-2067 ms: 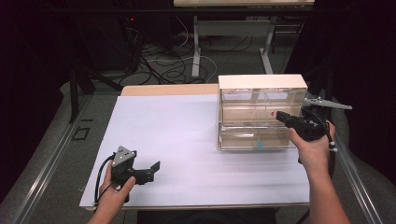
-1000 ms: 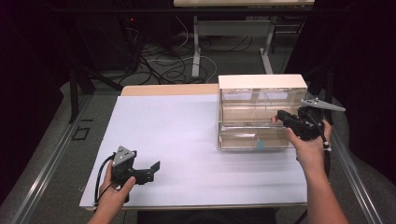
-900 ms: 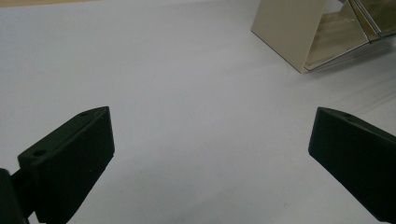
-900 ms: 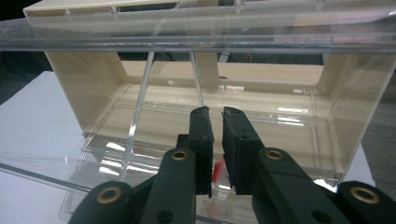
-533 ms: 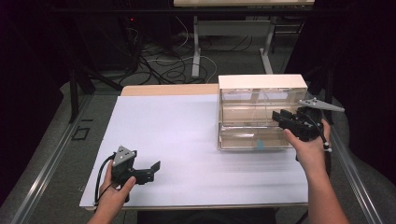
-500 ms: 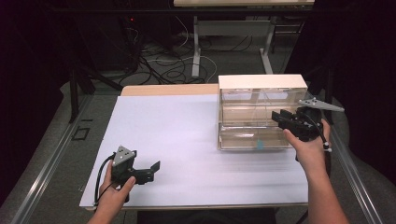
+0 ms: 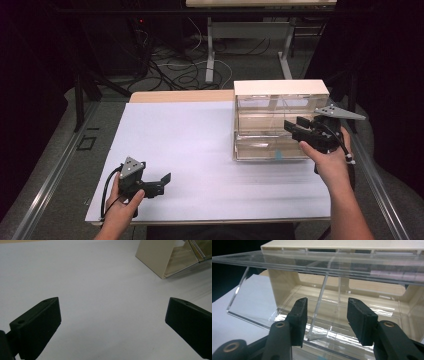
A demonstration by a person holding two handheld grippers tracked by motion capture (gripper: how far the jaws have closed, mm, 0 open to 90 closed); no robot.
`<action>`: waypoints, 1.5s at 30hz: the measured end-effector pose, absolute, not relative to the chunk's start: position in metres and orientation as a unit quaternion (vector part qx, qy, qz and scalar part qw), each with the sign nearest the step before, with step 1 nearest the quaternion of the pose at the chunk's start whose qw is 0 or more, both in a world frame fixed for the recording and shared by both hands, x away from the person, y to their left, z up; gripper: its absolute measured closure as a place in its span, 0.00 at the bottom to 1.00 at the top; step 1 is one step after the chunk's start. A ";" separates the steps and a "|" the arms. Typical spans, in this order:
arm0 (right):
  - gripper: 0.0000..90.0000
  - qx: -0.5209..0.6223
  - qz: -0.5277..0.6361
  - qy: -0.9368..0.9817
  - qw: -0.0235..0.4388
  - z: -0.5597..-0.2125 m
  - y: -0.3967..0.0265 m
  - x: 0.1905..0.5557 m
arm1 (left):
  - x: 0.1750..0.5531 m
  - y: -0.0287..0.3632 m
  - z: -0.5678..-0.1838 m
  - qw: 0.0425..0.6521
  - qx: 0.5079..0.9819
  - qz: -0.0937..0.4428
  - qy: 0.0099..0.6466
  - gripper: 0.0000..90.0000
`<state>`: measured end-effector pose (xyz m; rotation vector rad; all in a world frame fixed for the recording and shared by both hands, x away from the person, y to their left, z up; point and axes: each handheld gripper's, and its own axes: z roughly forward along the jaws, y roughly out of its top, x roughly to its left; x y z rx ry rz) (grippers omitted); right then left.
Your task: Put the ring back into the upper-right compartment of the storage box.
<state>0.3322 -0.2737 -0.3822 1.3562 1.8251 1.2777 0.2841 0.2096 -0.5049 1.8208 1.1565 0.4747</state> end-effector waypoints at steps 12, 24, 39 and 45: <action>0.49 0.479 0.501 0.681 0.238 -0.371 -0.270 0.317 | 0.284 0.211 -0.505 0.446 0.736 0.192 0.472 0.00; 0.38 0.449 0.505 0.705 0.214 -0.380 -0.270 0.301 | 0.284 0.212 -0.505 0.444 0.736 0.195 0.472 0.00; 0.25 0.442 0.478 0.725 0.224 -0.400 -0.283 0.280 | 0.285 0.212 -0.506 0.445 0.734 0.193 0.475 0.00; 0.17 0.425 0.469 0.740 0.226 -0.415 -0.284 0.277 | 0.285 0.212 -0.506 0.443 0.735 0.195 0.475 0.00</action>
